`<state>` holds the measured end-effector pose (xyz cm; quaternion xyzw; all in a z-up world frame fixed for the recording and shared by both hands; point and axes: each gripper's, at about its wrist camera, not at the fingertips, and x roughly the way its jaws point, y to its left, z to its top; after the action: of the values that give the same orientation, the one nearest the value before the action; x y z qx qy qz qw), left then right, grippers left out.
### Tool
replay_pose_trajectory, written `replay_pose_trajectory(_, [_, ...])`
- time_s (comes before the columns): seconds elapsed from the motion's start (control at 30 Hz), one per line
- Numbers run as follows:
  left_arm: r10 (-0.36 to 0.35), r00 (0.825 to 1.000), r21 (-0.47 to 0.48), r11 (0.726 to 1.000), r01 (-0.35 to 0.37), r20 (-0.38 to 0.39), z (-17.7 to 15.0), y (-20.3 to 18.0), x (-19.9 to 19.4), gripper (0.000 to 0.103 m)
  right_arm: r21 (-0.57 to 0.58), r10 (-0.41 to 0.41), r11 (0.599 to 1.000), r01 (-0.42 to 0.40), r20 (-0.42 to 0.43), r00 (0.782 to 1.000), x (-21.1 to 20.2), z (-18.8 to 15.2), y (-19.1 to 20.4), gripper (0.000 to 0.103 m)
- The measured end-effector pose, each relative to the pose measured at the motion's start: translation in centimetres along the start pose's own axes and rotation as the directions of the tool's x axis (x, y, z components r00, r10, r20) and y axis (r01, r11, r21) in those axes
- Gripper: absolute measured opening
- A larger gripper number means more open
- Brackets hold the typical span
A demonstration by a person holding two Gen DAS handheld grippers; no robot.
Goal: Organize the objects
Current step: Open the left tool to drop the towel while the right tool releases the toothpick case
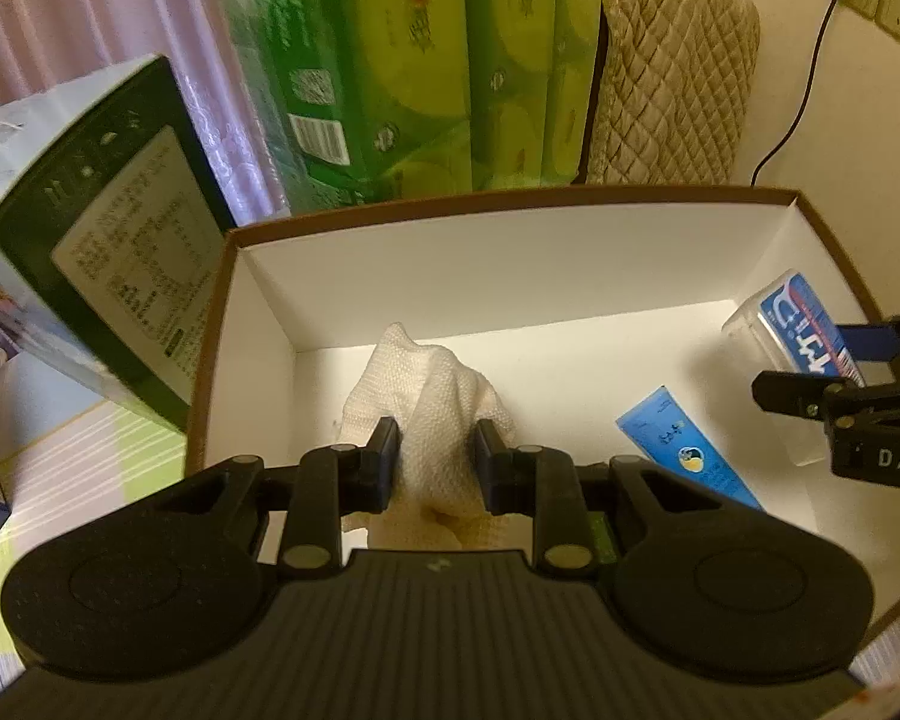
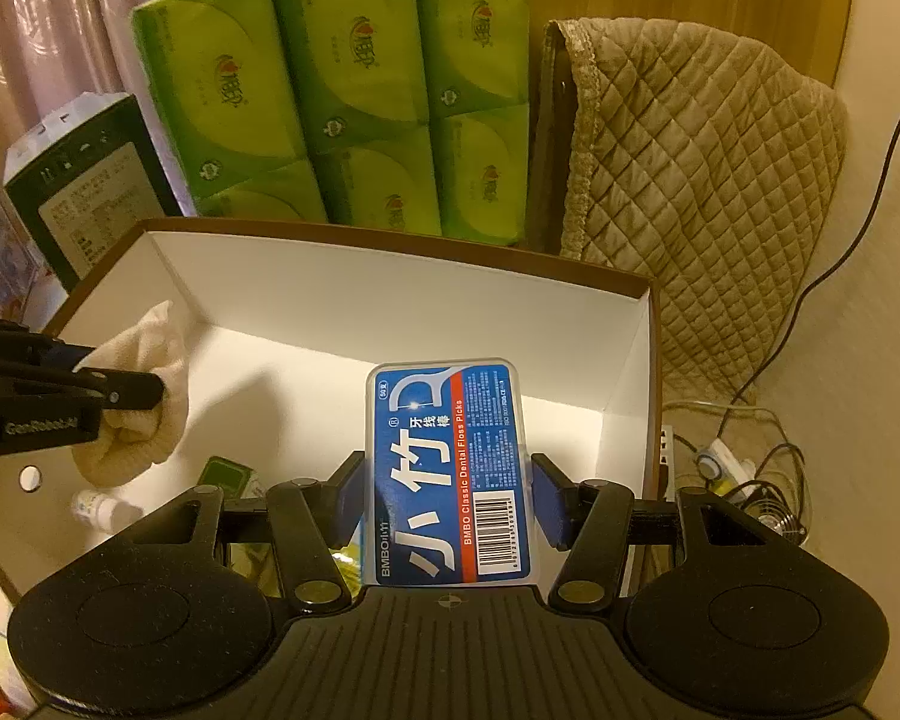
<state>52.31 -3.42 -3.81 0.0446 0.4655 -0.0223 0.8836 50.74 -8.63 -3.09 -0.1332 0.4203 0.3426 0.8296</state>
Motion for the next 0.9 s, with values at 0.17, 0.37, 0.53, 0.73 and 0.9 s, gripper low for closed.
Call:
replay_pose_trajectory(0.17, [0.007,1.0,0.01,1.0,-0.007,-0.023,0.3,-0.4,1.5,0.023,-0.011,-0.018,1.0,0.018,-0.004,1.0,0.7,0.2,-0.2,0.053])
replay_pose_trajectory(0.37, [0.012,0.999,0.006,1.0,-0.012,-0.034,0.6,-0.5,2.5,0.022,-0.011,-0.024,1.0,0.024,-0.004,1.0,1.2,0.2,-0.6,0.053])
replay_pose_trajectory(0.53, [-0.001,1.0,-0.013,1.0,0.001,-0.008,0.9,-0.3,2.2,0.028,-0.011,-0.023,1.0,0.023,0.002,1.0,1.3,0.2,-0.6,0.053])
replay_pose_trajectory(0.73, [0.004,1.0,-0.009,1.0,-0.004,0.013,1.0,-0.2,1.3,0.049,-0.012,-0.022,1.0,0.023,0.021,1.0,1.1,0.3,-0.6,0.053])
replay_pose_trajectory(0.9, [0.016,0.999,0.004,1.0,-0.016,0.037,0.9,-0.1,0.3,0.06,-0.007,-0.024,1.0,0.024,0.029,0.999,1.1,0.4,-0.7,0.053])
